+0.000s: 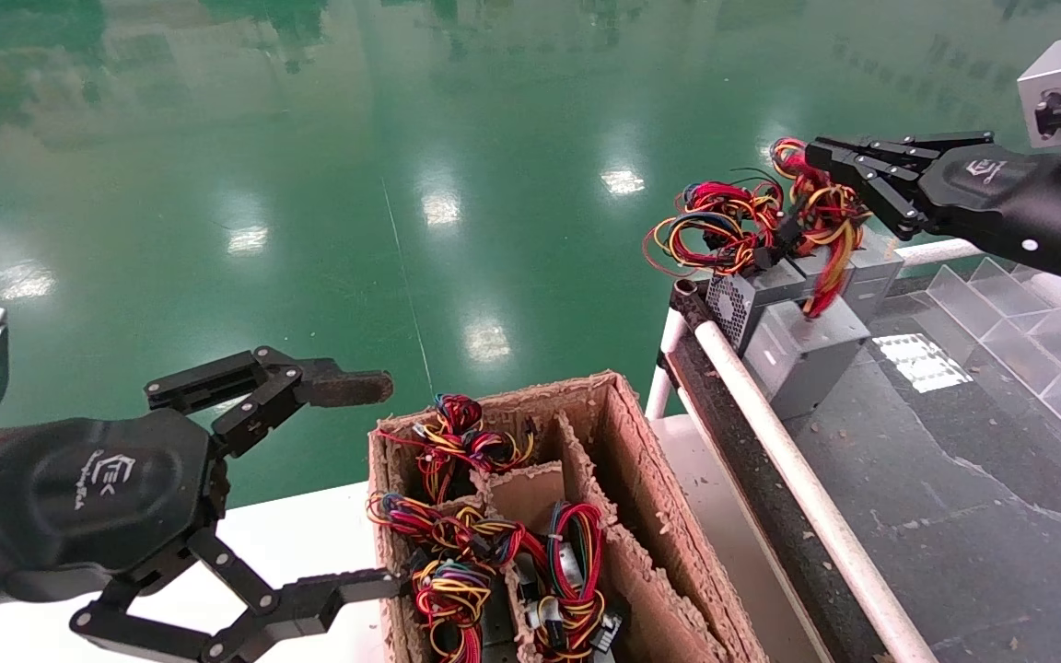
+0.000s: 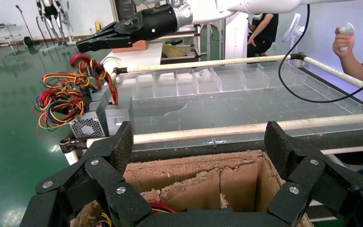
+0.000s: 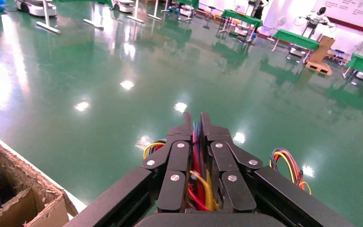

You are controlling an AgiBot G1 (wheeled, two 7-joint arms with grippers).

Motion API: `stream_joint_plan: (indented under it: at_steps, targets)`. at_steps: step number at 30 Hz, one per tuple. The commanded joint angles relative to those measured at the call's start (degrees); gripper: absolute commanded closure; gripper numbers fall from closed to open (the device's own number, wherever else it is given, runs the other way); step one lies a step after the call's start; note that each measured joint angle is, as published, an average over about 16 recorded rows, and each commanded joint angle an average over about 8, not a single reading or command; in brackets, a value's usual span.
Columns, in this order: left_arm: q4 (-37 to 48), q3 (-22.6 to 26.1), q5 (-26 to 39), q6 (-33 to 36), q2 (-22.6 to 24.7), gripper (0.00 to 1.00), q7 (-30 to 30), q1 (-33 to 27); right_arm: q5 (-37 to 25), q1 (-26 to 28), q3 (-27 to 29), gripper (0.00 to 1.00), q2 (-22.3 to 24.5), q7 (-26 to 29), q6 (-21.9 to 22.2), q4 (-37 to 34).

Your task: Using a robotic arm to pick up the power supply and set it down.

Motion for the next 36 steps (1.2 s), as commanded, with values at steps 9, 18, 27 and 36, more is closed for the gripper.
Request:
stream_joint_plan:
  at_steps: [9, 18, 27, 36]
  targets:
    - [0.0, 0.0, 0.0, 0.0, 0.0, 0.0, 0.0, 0.0, 0.2, 0.2, 0.1, 0.0, 0.1, 0.3, -1.9, -1.0]
    - [0.0, 0.0, 0.0, 0.0, 0.0, 0.0, 0.0, 0.0, 2.8, -0.1, 1.8, 0.0, 0.4, 2.5, -6.9, -1.1]
    - [0.0, 0.0, 0.0, 0.0, 0.0, 0.0, 0.0, 0.0, 5.5, -4.8, 2.9, 0.0, 2.2, 6.3, -7.7, 7.3]
    - [0.0, 0.0, 0.0, 0.0, 0.0, 0.0, 0.0, 0.0, 8.3, -10.9, 3.8, 0.0, 4.5, 10.7, -7.5, 18.3]
